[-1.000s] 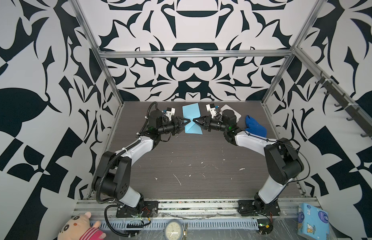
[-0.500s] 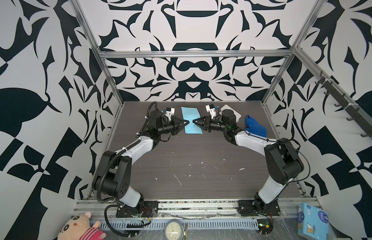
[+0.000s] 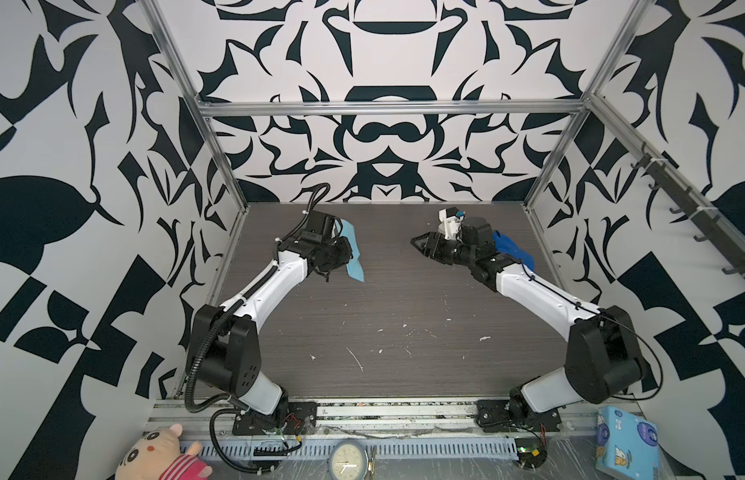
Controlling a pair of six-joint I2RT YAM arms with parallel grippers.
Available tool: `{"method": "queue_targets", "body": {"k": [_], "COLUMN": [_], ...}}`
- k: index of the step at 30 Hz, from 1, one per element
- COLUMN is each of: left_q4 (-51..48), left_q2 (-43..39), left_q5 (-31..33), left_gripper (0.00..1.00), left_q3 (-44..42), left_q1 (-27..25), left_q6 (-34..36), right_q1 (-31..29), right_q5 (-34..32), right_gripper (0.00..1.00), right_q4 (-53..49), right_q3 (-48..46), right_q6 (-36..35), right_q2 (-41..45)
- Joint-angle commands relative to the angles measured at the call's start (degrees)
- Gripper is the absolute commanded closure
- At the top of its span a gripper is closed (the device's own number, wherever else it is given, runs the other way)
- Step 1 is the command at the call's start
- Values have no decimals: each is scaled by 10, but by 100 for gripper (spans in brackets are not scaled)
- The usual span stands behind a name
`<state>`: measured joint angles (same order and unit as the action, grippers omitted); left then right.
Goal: Fold a paper plane with a square sheet of paper (pick it up from the middle)
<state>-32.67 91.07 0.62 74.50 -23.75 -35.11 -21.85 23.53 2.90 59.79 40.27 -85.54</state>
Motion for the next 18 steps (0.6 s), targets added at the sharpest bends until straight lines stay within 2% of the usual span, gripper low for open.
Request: {"method": "queue_targets", "body": {"k": [1, 4, 9, 14, 18], "left_q4": [-226, -293, -357, -367, -347], "left_q2": [69, 132, 253, 365, 394], "left_q5": [260, 350, 411, 373, 304], "left_gripper": [94, 94, 94, 88, 77], "left_q3": [56, 107, 190, 278, 327], "left_q1": [-32, -55, -100, -141, -150], "left_q6": [73, 64, 43, 36, 34], "right_q1": [-3, -2, -2, -2, -2], "right_q5": [-58, -64, -66, -69, -71], "right_gripper": [47, 47, 49, 51, 51], "right_q4": [-36, -36, -36, -33, -34], "right_q3": [-6, -12, -19, -29, -35], "right_q6": [-39, -39, -37, -33, -31], "right_q2": [18, 19, 15, 15, 16]}}
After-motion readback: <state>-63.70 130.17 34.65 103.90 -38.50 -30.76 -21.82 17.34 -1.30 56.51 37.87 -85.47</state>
